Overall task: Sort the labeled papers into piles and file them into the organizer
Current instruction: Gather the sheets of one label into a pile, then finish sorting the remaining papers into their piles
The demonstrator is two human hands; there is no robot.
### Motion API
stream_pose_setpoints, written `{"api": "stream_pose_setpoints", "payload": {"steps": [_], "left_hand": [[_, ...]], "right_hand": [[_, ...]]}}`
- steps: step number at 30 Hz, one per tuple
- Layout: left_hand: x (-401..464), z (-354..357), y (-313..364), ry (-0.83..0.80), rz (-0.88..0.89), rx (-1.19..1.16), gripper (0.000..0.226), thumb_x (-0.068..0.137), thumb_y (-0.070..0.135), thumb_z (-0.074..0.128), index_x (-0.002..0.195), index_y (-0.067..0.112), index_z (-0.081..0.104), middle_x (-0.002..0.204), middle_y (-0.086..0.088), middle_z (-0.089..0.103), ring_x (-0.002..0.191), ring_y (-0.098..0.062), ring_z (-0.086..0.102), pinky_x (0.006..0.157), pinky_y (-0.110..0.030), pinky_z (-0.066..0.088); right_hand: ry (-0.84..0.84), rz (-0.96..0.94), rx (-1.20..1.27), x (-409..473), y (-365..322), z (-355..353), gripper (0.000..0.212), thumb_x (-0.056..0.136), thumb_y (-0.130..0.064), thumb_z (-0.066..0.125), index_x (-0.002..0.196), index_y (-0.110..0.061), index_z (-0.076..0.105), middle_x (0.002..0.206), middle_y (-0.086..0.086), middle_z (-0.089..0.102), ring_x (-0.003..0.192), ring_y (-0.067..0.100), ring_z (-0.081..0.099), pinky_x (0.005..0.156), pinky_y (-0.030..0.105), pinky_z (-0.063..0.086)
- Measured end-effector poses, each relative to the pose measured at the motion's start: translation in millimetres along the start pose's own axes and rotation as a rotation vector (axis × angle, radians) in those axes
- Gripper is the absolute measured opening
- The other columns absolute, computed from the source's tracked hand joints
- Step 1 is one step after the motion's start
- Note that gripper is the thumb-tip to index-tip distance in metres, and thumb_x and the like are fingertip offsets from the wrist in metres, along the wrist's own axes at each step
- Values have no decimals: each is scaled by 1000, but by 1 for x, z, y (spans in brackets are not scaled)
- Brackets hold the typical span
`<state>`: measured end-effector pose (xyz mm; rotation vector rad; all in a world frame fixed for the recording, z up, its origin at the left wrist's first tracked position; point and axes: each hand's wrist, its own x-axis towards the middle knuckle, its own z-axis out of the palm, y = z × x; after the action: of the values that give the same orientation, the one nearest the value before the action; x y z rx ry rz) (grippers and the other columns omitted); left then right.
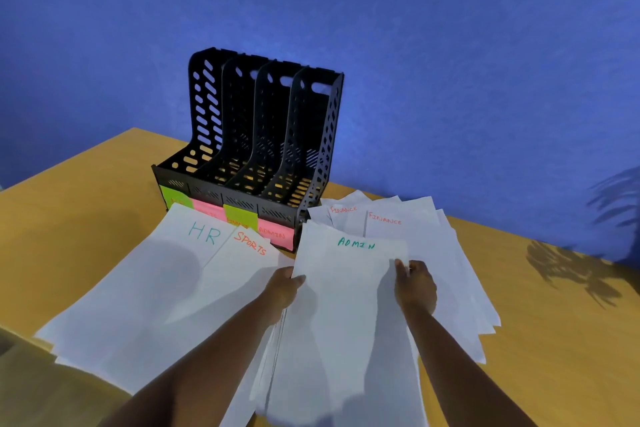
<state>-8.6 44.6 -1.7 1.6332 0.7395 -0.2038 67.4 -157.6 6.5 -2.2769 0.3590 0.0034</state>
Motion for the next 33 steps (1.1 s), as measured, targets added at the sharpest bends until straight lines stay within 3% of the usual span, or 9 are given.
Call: {"api": "stream_pose_setpoints", "payload": {"steps": [3, 6, 10, 14, 17, 20, 25, 30, 33], "left_hand": [[2, -5, -1, -9, 29, 33, 35, 98, 16, 42, 129, 2, 51, 127, -16, 58, 116, -34, 55, 95, -36, 44], [2, -13, 0, -23, 55, 86, 34, 97, 15, 44, 129, 3, 51, 128, -17, 57, 114, -33, 55, 88, -32, 43], [3, -24, -13, 2, 16, 233, 36, 97, 16, 45, 131, 4, 49, 133, -16, 54, 120, -33, 53, 102, -39, 44], [-1, -29, -25, 69, 41, 389, 37, 94, 18, 48, 129, 8, 52, 133, -11, 56, 120, -29, 54, 102, -35, 44], [-5, -29, -26, 157, 119, 526, 35, 93, 24, 51, 125, 11, 55, 131, -7, 59, 119, -25, 55, 100, -34, 43], [-10, -31, -20, 230, 143, 695, 36, 92, 35, 50, 120, 12, 57, 125, -5, 62, 116, -23, 56, 94, -32, 45], [-12, -29, -14, 214, 130, 853, 45, 82, 44, 62, 114, 13, 55, 118, -3, 63, 110, -21, 59, 86, -29, 47], [-16, -23, -9, 289, 164, 905, 53, 78, 41, 68, 116, 14, 43, 118, -4, 60, 108, -19, 58, 82, -26, 47], [-15, -21, -6, 342, 167, 828, 60, 75, 41, 71, 119, 14, 41, 120, -5, 57, 111, -21, 57, 86, -29, 49]], "right_hand": [[-144, 86, 92, 1, 3, -1, 52, 87, -46, 54, 121, -6, 54, 118, 14, 63, 113, 34, 56, 92, 37, 44], [-409, 179, 371, -1, 9, -6, 41, 83, -29, 67, 114, -2, 61, 112, 14, 66, 99, 29, 61, 82, 34, 47], [-578, 161, 363, 0, 20, -16, 37, 83, -24, 67, 105, 6, 64, 97, 23, 68, 79, 33, 63, 67, 35, 48], [-241, 95, 258, 7, 25, -21, 32, 91, -35, 55, 70, -12, 64, 75, 14, 68, 64, 30, 62, 60, 32, 52], [143, 14, -262, 14, 35, -34, 36, 87, -41, 56, 105, -11, 65, 115, 18, 63, 107, 39, 55, 89, 41, 45], [66, 270, -439, 16, 43, -50, 83, 72, -56, 67, 132, -7, 40, 139, 19, 37, 127, 40, 34, 102, 48, 33], [-35, 429, -366, 28, 56, -58, 101, 60, -51, 79, 137, -6, 31, 142, 18, 34, 130, 39, 34, 104, 51, 33], [-58, 484, -436, 34, 57, -61, 92, 64, -52, 76, 133, -6, 36, 139, 17, 43, 130, 37, 34, 105, 48, 32], [84, 366, -314, 34, 60, -63, 63, 75, -26, 74, 125, -2, 42, 126, 23, 55, 117, 41, 49, 97, 48, 42]]}}
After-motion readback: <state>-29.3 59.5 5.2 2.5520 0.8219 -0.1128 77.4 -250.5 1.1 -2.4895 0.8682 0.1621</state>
